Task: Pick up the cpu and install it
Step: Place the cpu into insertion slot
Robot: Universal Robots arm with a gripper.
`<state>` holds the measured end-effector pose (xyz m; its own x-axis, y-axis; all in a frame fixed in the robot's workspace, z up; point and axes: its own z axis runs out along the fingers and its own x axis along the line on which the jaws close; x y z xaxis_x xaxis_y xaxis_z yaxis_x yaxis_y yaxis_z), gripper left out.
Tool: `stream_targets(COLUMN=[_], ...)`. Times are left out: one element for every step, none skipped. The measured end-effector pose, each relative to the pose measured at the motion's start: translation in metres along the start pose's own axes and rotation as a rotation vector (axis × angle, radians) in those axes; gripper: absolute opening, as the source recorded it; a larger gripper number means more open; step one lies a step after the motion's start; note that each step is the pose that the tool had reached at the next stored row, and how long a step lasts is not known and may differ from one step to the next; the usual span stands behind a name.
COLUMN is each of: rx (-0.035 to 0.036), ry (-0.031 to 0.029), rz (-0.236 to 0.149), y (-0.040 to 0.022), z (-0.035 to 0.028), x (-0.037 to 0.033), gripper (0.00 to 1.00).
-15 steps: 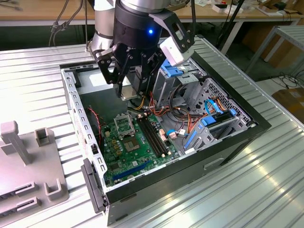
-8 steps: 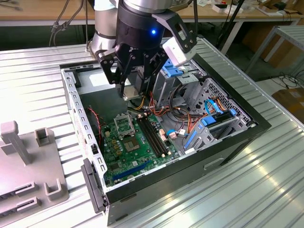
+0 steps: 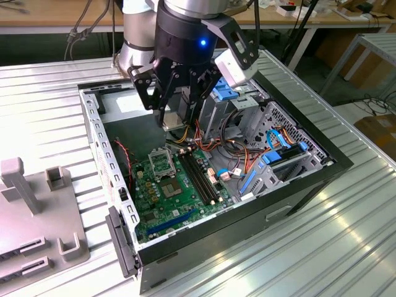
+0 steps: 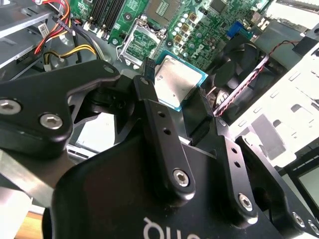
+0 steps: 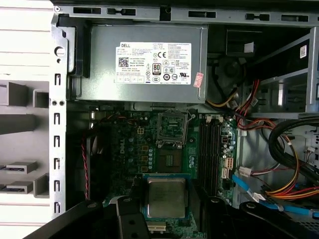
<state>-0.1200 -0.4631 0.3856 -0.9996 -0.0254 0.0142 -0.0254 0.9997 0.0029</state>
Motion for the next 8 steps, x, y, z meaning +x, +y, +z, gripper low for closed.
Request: stream_targets(rx=[0.0000,0.0000,0.0000,0.0000,-0.0001,0.0000,-0.0002,0.0000], ry=[0.0000,-0.0001,0.0000,0.0000,-0.0001,-0.0001,-0.0001,0.0000], rz=[0.000,0.000,0.000,0.000,0.000,0.000,0.000,0.000], y=[-0.0005,-0.0007,-0.0009,-0.0012,-0.0015,-0.0020,-0.0023,-0.0024], z=[0.0007,0.0010,0.0013,0.0015,0.0019,0.0022,0.0025,0.0025], x=[-0.0004,-0.0004,-0.0005,-0.0005,-0.0006,-0.0006,-0.0006,-0.0006], gripper=[0.47,0.47,0.47,0.47,0.47,0.47,0.47,0.47])
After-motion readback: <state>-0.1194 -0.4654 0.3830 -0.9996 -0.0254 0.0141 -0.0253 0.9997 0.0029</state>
